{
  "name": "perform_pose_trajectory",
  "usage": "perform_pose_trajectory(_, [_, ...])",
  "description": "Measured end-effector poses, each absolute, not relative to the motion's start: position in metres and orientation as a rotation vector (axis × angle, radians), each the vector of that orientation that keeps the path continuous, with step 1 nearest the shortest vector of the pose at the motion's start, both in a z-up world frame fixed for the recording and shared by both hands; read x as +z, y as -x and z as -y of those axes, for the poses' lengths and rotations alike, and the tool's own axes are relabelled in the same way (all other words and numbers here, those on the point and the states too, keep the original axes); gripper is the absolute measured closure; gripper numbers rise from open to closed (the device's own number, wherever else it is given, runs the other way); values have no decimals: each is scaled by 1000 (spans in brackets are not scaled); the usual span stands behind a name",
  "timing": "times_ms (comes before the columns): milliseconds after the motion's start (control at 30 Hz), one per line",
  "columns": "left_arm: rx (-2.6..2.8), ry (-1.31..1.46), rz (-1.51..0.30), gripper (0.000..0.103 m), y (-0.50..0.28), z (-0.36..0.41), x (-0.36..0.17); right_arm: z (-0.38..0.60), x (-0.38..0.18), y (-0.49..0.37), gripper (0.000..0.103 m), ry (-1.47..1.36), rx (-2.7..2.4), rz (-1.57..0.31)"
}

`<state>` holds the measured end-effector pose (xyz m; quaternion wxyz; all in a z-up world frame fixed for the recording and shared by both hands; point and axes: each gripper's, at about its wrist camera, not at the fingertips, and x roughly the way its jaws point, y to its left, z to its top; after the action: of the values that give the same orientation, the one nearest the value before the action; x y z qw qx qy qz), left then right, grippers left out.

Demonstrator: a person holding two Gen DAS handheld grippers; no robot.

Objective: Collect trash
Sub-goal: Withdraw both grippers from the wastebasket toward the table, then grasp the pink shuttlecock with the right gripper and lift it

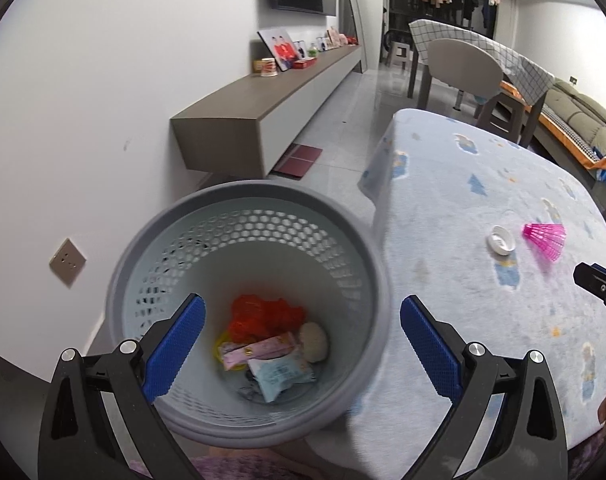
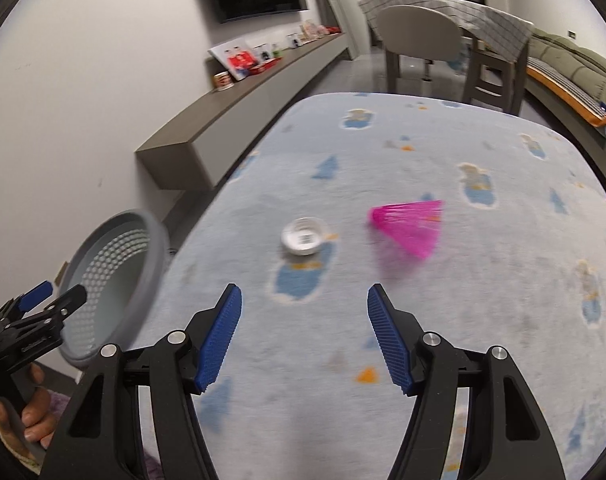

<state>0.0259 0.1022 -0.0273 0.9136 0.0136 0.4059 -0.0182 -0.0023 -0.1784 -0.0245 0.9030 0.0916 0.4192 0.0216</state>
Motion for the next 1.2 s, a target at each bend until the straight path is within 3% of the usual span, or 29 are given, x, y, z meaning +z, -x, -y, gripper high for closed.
perform_pose_trajectory(400, [-120, -71, -869, 7, -54, -16, -37, 257, -48, -36, 39, -220, -2, -901])
perform_pose_trajectory(1200, [-138, -127, -920, 7, -104, 61, -69, 262, -96, -111, 31, -147, 46, -978])
